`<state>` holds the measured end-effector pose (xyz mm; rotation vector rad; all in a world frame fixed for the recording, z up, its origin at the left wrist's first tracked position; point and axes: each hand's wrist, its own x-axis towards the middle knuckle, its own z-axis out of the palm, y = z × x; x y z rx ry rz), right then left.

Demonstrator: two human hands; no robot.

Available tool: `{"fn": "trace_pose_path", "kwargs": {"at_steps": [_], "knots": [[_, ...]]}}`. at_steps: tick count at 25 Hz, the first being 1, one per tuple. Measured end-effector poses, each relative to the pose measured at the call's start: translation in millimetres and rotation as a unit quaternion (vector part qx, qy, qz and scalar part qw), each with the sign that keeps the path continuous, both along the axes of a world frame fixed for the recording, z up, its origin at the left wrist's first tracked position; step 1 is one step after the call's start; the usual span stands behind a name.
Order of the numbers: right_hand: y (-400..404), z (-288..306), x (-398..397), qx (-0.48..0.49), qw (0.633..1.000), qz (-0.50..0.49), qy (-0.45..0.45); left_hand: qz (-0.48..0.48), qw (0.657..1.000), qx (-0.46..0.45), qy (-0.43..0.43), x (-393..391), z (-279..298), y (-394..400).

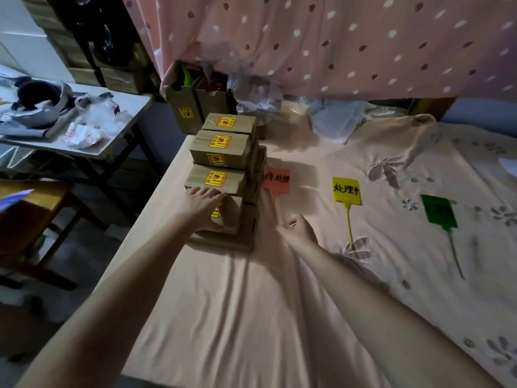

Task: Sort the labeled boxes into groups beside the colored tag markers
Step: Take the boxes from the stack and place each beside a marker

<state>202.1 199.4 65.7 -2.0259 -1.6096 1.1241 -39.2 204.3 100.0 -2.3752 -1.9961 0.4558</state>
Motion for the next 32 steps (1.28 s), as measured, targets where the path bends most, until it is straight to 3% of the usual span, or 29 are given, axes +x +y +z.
{"fn": "trace_pose_path", "kwargs": {"at_steps": [12, 16, 21, 24, 27, 32], "knots": [[6.0, -7.9, -27.2, -0.008, 1.000, 0.006, 0.017, 0.013, 0.999, -0.011, -0.033, 0.3, -5.3, -5.8], [8.3, -9.6, -25.5, -0.011, 1.000, 0.001, 0.019, 0.002, 1.000, -0.018, 0.005, 3.9, -6.4, -7.5], [9.7, -14.5, -19.5, -0.017, 0.999, -0.009, 0.026, 0.063, 0.998, -0.010, 0.002, 25.8, -12.9, -11.6], [9.4, -16.2, -16.0, -0.018, 0.999, -0.011, 0.026, -0.011, 1.000, -0.019, 0.017, 15.6, 1.8, -9.7], [10.6, -19.1, -10.6, -0.021, 0.999, -0.016, 0.023, -0.121, 0.985, -0.059, 0.106, 1.6, 18.7, -11.9], [10.7, -19.4, -16.1, -0.025, 0.999, -0.010, 0.023, -0.189, 0.959, -0.107, 0.182, 13.1, 20.5, -13.0]]}}
